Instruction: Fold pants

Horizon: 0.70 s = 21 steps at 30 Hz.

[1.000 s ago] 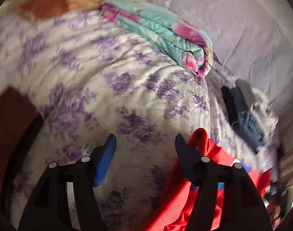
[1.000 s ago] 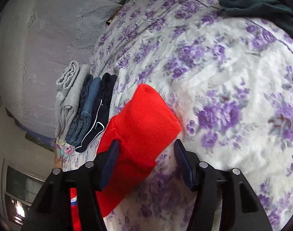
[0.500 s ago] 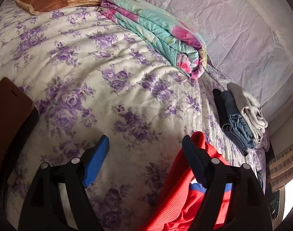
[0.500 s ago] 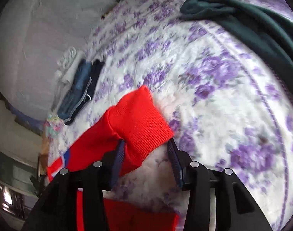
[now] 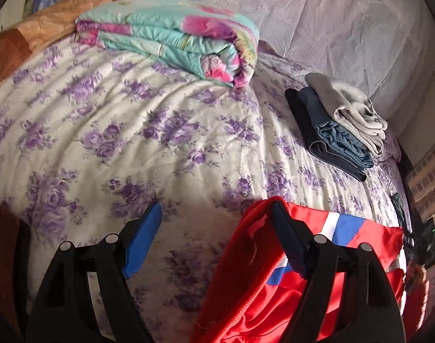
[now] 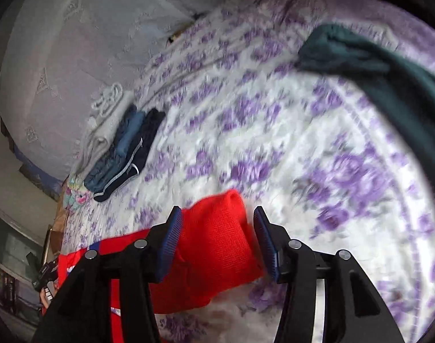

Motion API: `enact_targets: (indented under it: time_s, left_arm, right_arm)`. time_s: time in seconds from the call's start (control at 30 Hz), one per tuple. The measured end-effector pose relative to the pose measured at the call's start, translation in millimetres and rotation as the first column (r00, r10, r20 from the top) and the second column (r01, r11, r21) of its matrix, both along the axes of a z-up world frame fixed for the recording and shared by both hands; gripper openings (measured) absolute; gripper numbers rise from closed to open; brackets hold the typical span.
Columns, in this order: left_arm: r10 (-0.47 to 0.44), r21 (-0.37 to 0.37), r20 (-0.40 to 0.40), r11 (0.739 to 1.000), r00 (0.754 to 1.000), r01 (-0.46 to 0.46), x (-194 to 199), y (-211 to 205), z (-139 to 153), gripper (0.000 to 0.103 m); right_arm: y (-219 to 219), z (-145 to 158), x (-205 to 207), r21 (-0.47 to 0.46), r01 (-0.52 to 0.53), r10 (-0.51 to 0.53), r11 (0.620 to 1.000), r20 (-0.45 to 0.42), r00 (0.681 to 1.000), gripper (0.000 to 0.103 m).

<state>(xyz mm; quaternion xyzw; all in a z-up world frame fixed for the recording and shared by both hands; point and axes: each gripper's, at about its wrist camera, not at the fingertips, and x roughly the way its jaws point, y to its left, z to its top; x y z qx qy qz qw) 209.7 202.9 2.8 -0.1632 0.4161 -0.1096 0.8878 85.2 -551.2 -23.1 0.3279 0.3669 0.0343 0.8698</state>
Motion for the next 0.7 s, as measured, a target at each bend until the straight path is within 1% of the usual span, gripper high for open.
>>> enact_targets:
  time_s: [0.03,0.07,0.1,0.13,0.17,0.23,0.27,0.33,0.4,0.47,0.53,0.57,0.6,0.63,0.67,0.7]
  left_arm:
    - [-0.001,-0.009,-0.006,1.000,1.000,0.001,1,1,-1,0.076]
    - [-0.005,-0.026,-0.016,1.000,1.000,0.005,3,3,-3,0.076]
    - [-0.011,-0.051,-0.027,0.999,1.000,0.010,5,6,-5,0.076]
    - [-0.016,-0.068,-0.032,0.998,0.999,0.014,6,7,-7,0.075]
    - [-0.022,-0.085,-0.037,0.996,0.999,0.019,7,8,-8,0.073]
    - [-0.028,-0.077,-0.030,0.997,0.999,0.025,6,6,-4,0.072]
    - [-0.032,-0.061,-0.012,0.998,0.999,0.032,4,4,1,0.072]
    - [-0.044,-0.038,0.022,0.998,0.999,0.045,0,0,10,0.072]
    - [-0.071,-0.018,0.036,0.997,0.997,0.071,-2,-6,16,0.072]
    - [-0.097,0.032,0.044,0.995,0.994,0.095,-4,-14,20,0.072]
    - [-0.074,0.091,0.079,0.994,0.994,0.067,-8,-13,27,0.073]
    - [-0.051,0.104,0.095,0.994,0.994,0.041,-8,-9,29,0.074]
    - [0.002,0.106,0.093,0.994,0.996,-0.012,-7,1,29,0.074]
    - [0.033,0.082,0.075,0.996,0.997,-0.039,-6,10,27,0.074]
    - [0.033,0.035,0.053,0.999,0.998,-0.035,-5,16,24,0.074]
    - [-0.002,-0.033,0.041,0.999,0.999,0.004,-6,18,22,0.074]
  right_arm:
    - [4,-5,1,-0.005,-0.013,0.013,1.000,0.002,1.000,0.045]
    - [9,-4,-2,-0.036,-0.009,0.009,0.999,0.020,1.000,0.040]
    - [12,1,-7,-0.071,0.002,0.001,0.997,0.043,0.999,0.027]
    - [14,5,-11,-0.084,0.008,-0.003,0.996,0.062,0.998,0.016]
    - [14,9,-16,-0.093,0.014,-0.006,0.996,0.082,0.997,0.013]
    - [16,18,-26,-0.108,0.020,-0.009,0.994,0.102,0.995,0.012]
    - [17,21,-30,-0.117,0.019,-0.006,0.993,0.108,0.994,0.012]
    - [22,26,-36,-0.141,0.007,0.008,0.990,0.107,0.994,0.011]
    - [22,25,-38,-0.153,0.009,0.006,0.988,0.098,0.995,0.011]
    - [18,19,-39,-0.130,0.019,-0.006,0.991,0.096,0.995,0.011]
    - [13,12,-38,-0.090,0.032,-0.023,0.995,0.093,0.995,0.011]
    - [11,9,-39,-0.077,0.034,-0.027,0.996,0.090,0.996,0.011]
    - [10,6,-38,-0.072,0.035,-0.029,0.997,0.087,0.996,0.011]
    - [9,4,-38,-0.069,0.036,-0.030,0.997,0.083,0.996,0.011]
    - [9,2,-38,-0.068,0.036,-0.031,0.997,0.079,0.996,0.011]
    - [8,1,-37,-0.064,0.037,-0.032,0.997,0.077,0.996,0.012]
